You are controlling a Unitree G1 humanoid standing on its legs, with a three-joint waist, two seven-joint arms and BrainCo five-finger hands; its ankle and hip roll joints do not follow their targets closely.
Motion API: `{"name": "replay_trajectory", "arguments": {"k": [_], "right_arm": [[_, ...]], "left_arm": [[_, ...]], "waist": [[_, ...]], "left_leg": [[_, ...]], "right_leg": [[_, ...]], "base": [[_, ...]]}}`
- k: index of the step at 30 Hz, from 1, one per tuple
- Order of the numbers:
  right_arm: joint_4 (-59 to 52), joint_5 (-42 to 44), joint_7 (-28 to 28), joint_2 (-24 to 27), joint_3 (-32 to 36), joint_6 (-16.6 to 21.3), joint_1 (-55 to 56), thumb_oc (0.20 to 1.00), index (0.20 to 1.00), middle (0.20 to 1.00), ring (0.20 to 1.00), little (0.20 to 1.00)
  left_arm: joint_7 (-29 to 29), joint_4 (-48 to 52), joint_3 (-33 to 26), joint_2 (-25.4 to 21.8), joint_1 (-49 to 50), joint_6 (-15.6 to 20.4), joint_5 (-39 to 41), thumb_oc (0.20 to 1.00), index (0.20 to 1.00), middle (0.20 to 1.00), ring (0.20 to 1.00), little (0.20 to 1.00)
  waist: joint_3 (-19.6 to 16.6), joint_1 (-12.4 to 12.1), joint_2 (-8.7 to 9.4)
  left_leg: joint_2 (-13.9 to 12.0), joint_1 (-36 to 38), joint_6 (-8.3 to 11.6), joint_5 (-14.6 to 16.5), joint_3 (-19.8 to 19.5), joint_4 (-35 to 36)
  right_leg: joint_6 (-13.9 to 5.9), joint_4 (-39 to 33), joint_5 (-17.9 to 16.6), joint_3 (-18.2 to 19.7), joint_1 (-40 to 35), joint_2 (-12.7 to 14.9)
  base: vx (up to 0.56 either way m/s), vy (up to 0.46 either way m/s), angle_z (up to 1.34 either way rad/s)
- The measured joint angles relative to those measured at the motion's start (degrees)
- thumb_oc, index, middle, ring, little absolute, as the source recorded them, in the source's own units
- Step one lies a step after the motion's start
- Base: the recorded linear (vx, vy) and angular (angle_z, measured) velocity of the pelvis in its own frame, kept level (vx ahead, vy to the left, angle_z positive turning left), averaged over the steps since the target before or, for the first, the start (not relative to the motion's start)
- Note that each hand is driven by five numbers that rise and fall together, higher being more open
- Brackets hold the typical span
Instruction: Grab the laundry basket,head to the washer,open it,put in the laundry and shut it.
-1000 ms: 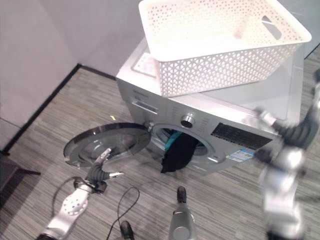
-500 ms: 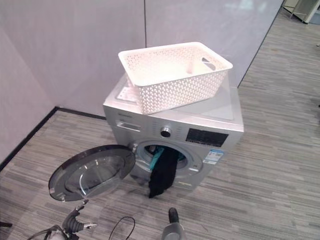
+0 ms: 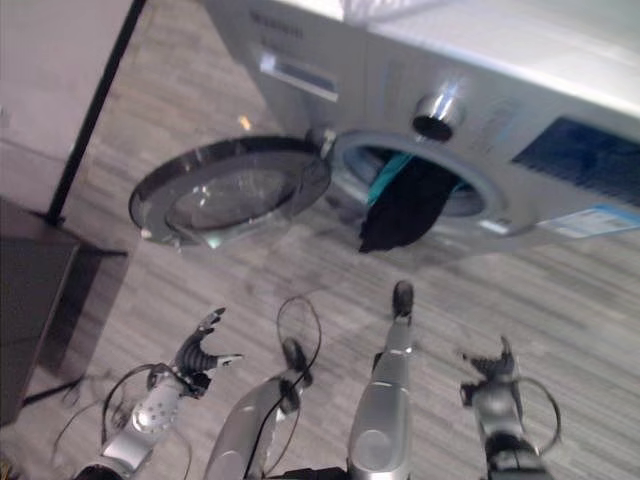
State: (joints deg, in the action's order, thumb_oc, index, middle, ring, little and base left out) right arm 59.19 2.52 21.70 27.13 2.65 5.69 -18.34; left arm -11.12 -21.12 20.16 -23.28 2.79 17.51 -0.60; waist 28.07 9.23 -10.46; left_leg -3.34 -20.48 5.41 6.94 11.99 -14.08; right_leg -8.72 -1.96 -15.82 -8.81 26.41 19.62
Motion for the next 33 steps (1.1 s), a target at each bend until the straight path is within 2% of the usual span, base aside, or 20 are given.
{"name": "replay_trajectory", "arguments": {"k": [3,5,10,15,19,23,27,33], "right_arm": [[0.78,0.81,2.07,1.75,-3.49,-0.04,-6.26,1.000,1.000,1.000,1.000,1.000],[2.32,0.94,2.11,1.98,-4.89,0.09,-9.70,1.000,1.000,1.000,1.000,1.000],[4.70,2.02,3.45,3.02,-6.31,-0.47,-13.43,1.000,1.000,1.000,1.000,1.000],[16.09,2.17,4.01,7.65,-7.22,-1.20,-23.39,1.000,1.000,1.000,1.000,1.000],[18.46,3.40,4.13,11.72,-5.57,-1.23,-24.56,1.000,1.000,1.000,1.000,1.000],[18.46,6.61,4.00,15.48,-4.60,-1.23,-25.76,1.000,1.000,1.000,1.000,1.000],[18.19,7.12,3.80,17.01,-4.62,-1.10,-27.05,1.000,1.000,1.000,1.000,1.000],[18.67,7.89,3.00,17.85,-5.03,-1.01,-30.49,1.000,1.000,1.000,1.000,1.000]], "left_arm": [[-0.24,3.21,1.19,0.32,-2.27,1.28,1.97,1.000,1.000,1.000,1.000,1.000],[-0.48,3.79,1.33,0.93,-4.46,1.79,2.46,1.000,1.000,1.000,1.000,1.000],[-1.26,4.04,1.54,1.10,-7.03,2.71,5.29,1.000,1.000,1.000,1.000,1.000],[-1.11,4.95,1.61,-0.17,-6.69,2.94,8.49,1.000,1.000,1.000,1.000,1.000],[-1.00,5.76,1.97,-0.08,-6.15,2.91,8.86,1.000,1.000,1.000,1.000,1.000],[-0.91,6.37,1.97,-0.05,-6.06,2.87,9.98,1.000,1.000,1.000,1.000,1.000],[-0.15,8.98,1.98,-0.06,-5.71,2.93,11.33,1.000,1.000,1.000,1.000,1.000],[0.28,10.93,2.28,0.00,-5.41,2.95,13.14,1.000,1.000,1.000,1.000,1.000]], "waist": [[0.48,-0.18,-1.21],[0.46,-1.28,-1.23],[0.38,-2.19,-1.35],[0.26,-4.99,-1.54],[-0.29,-7.23,-2.33],[-1.07,-8.41,-3.45],[-1.48,-9.03,-4.02],[-2.29,-10.01,-5.13]], "left_leg": [[1.81,-2.91,-0.41,-2.36,0.68,3.25],[2.91,-4.46,-0.55,-3.94,1.77,5.65],[3.85,-4.36,-0.82,-5.31,2.07,9.19],[5.13,-7.70,-1.23,-7.78,2.43,12.34],[5.54,-8.49,-1.19,-9.95,2.18,15.19],[6.45,-10.64,-1.47,-12.12,2.34,17.65],[7.00,-11.87,-1.54,-13.77,2.38,19.71],[6.86,-14.68,-1.21,-14.48,2.32,19.71]], "right_leg": [[0.24,-0.25,-1.19,0.46,4.74,1.42],[-0.17,-0.22,-2.24,1.55,8.16,2.09],[-0.40,0.71,-2.20,1.44,10.16,2.79],[-0.53,2.88,-2.09,2.09,16.50,3.73],[-0.70,5.72,-0.67,2.83,20.10,3.94],[-0.62,7.66,-0.49,3.71,24.69,4.56],[-0.66,9.96,0.16,4.87,28.37,4.68],[-0.23,12.88,1.08,5.63,32.64,4.48]], "base": [[-0.05,0.018,0.03],[-0.03,-0.006,-0.11],[-0.03,-0.034,-0.01],[-0.01,-0.045,0.02],[0.02,-0.055,0.03],[0.01,-0.051,0.03],[0.02,-0.058,0.01],[0.01,-0.067,0.02]]}}
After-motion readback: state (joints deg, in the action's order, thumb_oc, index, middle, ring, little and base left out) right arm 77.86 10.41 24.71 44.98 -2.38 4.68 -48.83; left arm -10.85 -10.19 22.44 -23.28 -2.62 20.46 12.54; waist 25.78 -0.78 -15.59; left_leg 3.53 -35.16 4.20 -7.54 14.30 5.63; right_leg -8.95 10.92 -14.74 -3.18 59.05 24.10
